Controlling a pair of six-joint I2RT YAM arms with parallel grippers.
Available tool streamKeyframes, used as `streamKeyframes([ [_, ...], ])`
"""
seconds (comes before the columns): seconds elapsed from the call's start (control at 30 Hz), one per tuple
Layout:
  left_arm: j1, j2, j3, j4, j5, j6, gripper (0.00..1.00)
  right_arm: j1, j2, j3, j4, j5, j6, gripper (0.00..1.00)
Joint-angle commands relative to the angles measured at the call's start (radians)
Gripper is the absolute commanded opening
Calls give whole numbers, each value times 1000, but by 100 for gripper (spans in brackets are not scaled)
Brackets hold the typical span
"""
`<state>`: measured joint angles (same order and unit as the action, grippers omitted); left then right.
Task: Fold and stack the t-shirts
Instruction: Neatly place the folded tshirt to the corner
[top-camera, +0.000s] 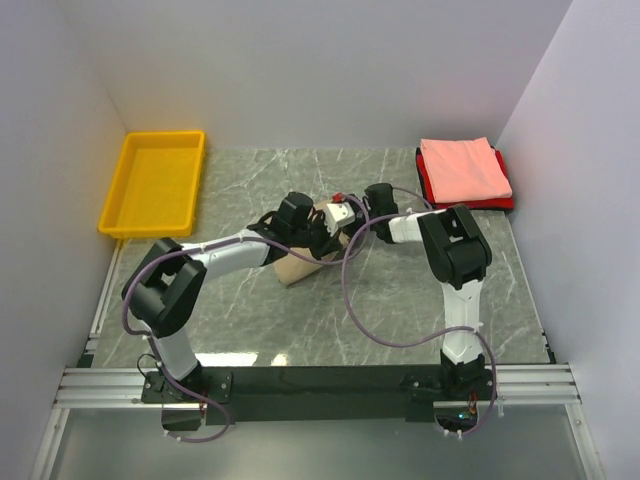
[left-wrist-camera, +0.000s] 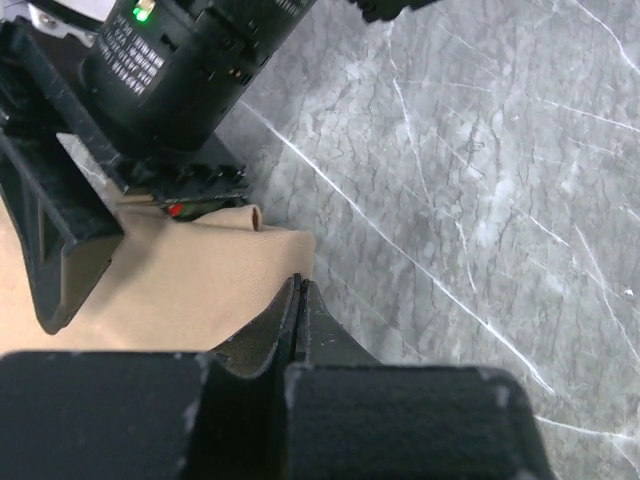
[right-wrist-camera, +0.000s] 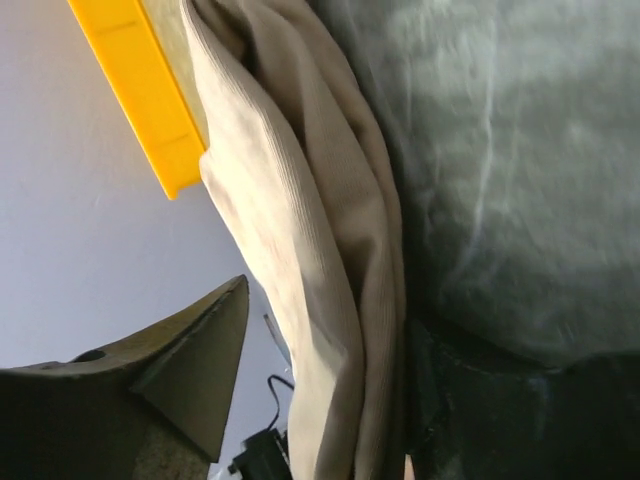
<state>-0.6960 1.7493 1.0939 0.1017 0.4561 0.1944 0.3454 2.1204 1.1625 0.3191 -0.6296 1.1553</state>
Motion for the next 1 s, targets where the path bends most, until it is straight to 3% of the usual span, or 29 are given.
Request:
streamKeyframes([
  [0.0, 1, 7, 46, 46, 46, -23, 1, 20, 29, 48, 21, 64, -25, 61],
  [0.1, 3, 9, 55, 39, 50, -21, 1, 21, 47, 75, 9, 74, -55, 52],
  [0.17, 4, 9, 61, 29, 41, -19, 1, 18, 49, 104, -23, 73, -98, 29],
  [0.2, 7, 9, 72, 20, 39, -24, 2, 20, 43, 120, -50, 76, -152, 6],
  [0.23, 18, 4, 76, 3, 41, -32, 5, 15, 36, 146, -107, 77, -179, 0],
  [0.27, 27, 0, 80, -6, 53, -53, 9, 15, 14, 161, -142, 87, -254, 0],
  [0.33, 67, -31, 89, -37, 90, -76, 28, 4, -20, 202, -248, 105, -340, 0],
  [0.43, 128, -89, 103, -98, 122, -136, 43, -19, -86, 268, -421, 174, -549, 0],
  [0.53, 173, -149, 123, -177, 115, -136, 68, -49, -134, 304, -535, 263, -751, 0],
  [0.57, 181, -164, 124, -213, 105, -121, 71, -58, -143, 315, -563, 272, -837, 0],
  [0.6, 190, -178, 126, -230, 90, -115, 84, -71, -145, 328, -592, 309, -876, 0],
  [0.63, 202, -200, 126, -241, 63, -112, 86, -89, -146, 356, -645, 327, -913, 0],
  [0.67, 208, -208, 129, -281, 52, -99, 99, -100, -149, 367, -664, 349, -974, 0],
  [0.97, 256, -249, 126, -382, -51, -85, 99, -255, -136, 517, -756, 482, -1217, 0],
])
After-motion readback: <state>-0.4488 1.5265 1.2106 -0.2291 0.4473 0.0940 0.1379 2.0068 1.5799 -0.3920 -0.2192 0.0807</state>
